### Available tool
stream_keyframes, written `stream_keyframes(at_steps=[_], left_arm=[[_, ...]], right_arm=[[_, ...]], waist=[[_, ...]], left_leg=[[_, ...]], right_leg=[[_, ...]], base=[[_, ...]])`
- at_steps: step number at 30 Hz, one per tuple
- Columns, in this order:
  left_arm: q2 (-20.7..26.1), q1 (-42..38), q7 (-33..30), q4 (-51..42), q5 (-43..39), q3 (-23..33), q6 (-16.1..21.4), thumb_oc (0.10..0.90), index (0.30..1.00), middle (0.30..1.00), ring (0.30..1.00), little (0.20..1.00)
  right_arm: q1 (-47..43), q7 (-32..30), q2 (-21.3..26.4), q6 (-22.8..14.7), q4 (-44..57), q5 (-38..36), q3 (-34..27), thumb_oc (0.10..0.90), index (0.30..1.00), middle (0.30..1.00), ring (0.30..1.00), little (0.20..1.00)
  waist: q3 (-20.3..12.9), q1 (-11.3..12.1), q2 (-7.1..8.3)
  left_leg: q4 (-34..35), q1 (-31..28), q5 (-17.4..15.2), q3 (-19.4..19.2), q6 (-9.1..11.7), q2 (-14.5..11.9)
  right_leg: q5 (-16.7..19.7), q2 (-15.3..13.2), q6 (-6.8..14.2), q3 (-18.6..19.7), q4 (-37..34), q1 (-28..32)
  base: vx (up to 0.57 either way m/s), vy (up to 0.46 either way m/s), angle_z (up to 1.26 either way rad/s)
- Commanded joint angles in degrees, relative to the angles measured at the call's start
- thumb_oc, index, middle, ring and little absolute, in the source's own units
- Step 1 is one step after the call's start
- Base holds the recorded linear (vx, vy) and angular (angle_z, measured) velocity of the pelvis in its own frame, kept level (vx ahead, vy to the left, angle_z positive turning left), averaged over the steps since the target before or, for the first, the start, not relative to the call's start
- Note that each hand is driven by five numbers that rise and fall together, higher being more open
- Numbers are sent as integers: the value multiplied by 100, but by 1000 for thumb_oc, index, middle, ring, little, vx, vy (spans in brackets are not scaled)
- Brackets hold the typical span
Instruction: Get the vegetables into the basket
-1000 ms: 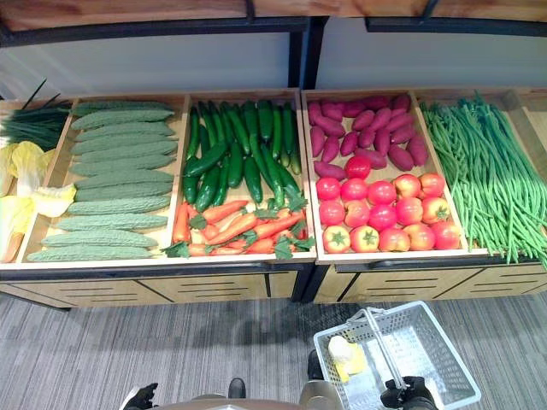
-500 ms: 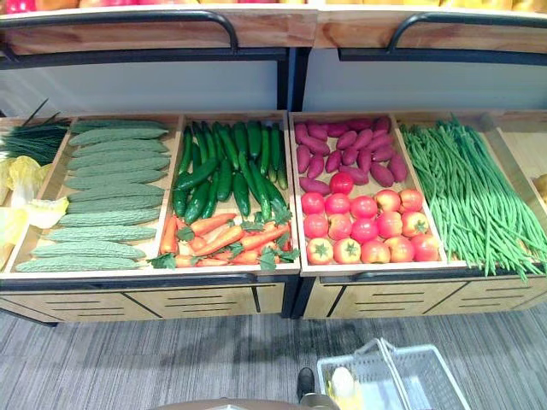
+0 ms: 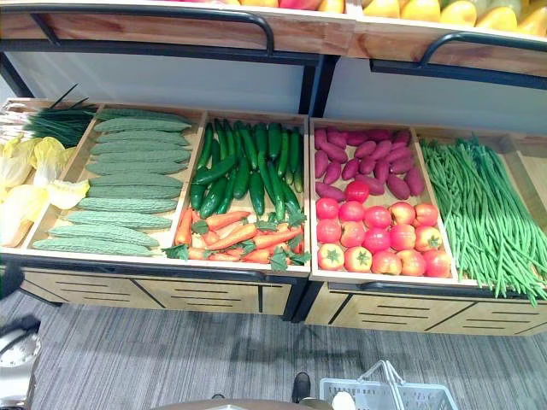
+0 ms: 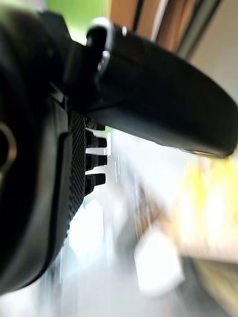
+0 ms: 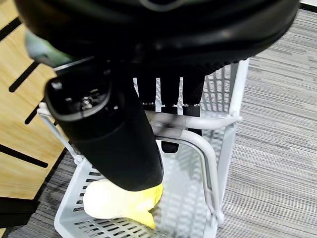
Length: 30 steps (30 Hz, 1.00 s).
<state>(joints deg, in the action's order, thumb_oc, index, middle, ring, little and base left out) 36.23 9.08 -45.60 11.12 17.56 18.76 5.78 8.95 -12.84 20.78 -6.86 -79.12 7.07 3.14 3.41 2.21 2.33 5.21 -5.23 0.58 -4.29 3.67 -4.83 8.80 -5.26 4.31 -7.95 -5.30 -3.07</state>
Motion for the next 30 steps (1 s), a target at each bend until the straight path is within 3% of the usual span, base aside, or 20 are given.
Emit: stream_keyframes(at_steps=[1,4,11,13,14,24,30], left_arm=[[763,-563,821,-58,132,-206,883,900,1000,1000,1000,1000],[951,-887,1261,-352,-133,-582,1130,900,1000,1000,1000,1000],[1152,-1773,2024,-100,-63,-1709,1102,900,1000,1000,1000,1000],[1092,-1860,2114,-4,-181,-1841,1119,900,1000,1000,1000,1000],[883,-2127,2334,408,-581,-2174,1153,900,1000,1000,1000,1000],[164,-2626,2545,1658,-1807,-2449,1084,900,1000,1000,1000,1000],[169,-2792,2672,2081,-1717,-2689,980,900,1000,1000,1000,1000]], right_arm=[[-411,-115,292,-103,-64,-42,199,400,300,300,300,300],[-436,-31,333,-134,88,4,320,400,300,300,300,300],[-478,94,398,-192,298,73,426,400,300,300,300,300],[-490,96,405,-192,328,87,436,400,300,300,300,300],[-528,115,443,-184,372,117,465,400,300,300,300,300],[-564,121,476,-128,466,166,503,400,300,300,300,300],[-614,122,479,-118,512,184,574,400,300,300,300,300]], waist=[[7,-173,177],[7,-288,167],[12,-523,162],[15,-554,160],[10,-653,147],[41,-876,144],[84,-938,149]], left_leg=[[-21,261,187,-82,256,-93],[-21,239,169,-149,253,-95],[-21,115,90,-398,241,-124],[-21,98,81,-428,239,-125],[-21,39,61,-542,225,-127],[-21,-58,26,-863,203,-122],[-21,-89,14,-969,202,-129]], right_leg=[[-70,-659,698,15,32,336],[-43,-669,708,86,32,290],[-14,-631,713,347,32,169],[-12,-624,716,382,30,158],[11,-606,716,521,30,102],[75,-534,718,861,30,-96],[97,-503,725,967,30,-147]], base=[[-16,35,-4],[-6,22,-7],[9,11,-18],[20,20,-27],[31,26,-22],[14,11,-26],[4,-1,-8]])
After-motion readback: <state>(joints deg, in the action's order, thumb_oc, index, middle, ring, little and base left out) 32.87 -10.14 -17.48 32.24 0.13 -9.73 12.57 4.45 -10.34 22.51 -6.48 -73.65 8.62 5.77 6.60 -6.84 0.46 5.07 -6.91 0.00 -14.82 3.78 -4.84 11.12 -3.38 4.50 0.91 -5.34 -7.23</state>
